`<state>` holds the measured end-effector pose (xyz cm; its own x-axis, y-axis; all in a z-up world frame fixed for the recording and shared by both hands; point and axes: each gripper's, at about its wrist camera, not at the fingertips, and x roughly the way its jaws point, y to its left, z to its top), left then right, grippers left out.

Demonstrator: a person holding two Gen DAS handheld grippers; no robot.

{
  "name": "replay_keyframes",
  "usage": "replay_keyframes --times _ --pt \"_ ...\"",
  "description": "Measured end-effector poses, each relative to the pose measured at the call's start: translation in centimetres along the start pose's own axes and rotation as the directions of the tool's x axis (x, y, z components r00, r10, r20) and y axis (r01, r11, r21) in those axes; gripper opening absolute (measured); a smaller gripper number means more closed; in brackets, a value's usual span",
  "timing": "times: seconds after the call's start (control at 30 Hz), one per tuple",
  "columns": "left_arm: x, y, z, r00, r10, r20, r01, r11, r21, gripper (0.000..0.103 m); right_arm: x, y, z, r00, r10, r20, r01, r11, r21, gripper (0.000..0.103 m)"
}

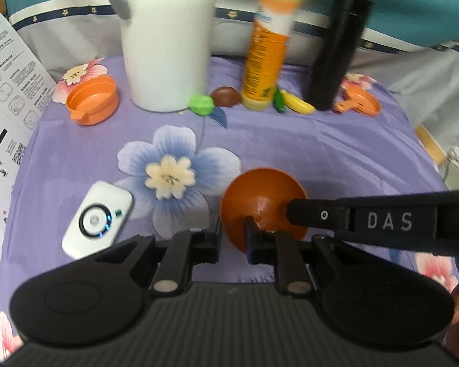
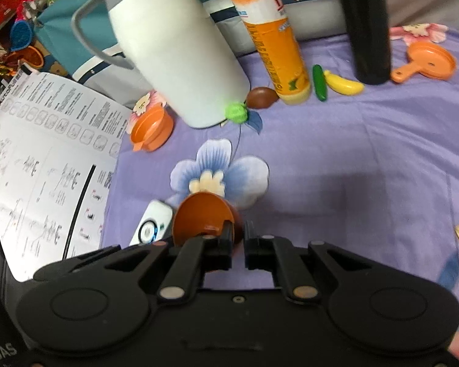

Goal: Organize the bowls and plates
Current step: 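Carry the orange-brown bowl and lower it into the clear bowl, then open both grippers to release the orange-brown bowl inside the clear bowl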

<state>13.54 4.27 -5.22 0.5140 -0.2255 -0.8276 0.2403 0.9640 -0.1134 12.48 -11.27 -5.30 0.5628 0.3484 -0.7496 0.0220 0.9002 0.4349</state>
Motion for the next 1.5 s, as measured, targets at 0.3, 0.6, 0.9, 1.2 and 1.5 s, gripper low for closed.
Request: replay_keyframes --times 0.3,0.6,0.9,1.2,1.5 --pt "-3.7 -3.0 -3.6 0.999 -0.027 -0.019 0.028 0.998 0.048 0.015 -4.6 -1.6 -4.4 1.0 -0.007 -0.002 0.007 1.0 0.019 0.007" --pt "-5.1 -5.0 -6.7 0.997 -0.051 -0.054 0.055 0.996 0.072 0.015 -7.1 -3.0 -7.8 1.0 -0.018 -0.016 0.019 1.0 0.02 0.007" --pt "-4.1 -6.2 -9.0 0.991 -0.062 -0.116 0.072 0.994 0.081 0.015 -7.6 -4.6 -10.3 0.998 -0.032 -0.062 0.034 0.999 0.032 0.008" --pt "-3.4 -6.7 -10.0 0.987 -0.062 -0.149 0.078 0.992 0.099 0.015 -7.5 -5.1 -11.4 0.995 -0.043 -0.086 0.046 0.999 0.029 0.008" --pt "-3.5 -6.8 -10.2 0.992 -0.029 -0.124 0.044 0.992 0.122 0.043 -7.1 -5.3 -11.3 0.995 -0.036 -0.095 0.039 0.999 0.034 0.013"
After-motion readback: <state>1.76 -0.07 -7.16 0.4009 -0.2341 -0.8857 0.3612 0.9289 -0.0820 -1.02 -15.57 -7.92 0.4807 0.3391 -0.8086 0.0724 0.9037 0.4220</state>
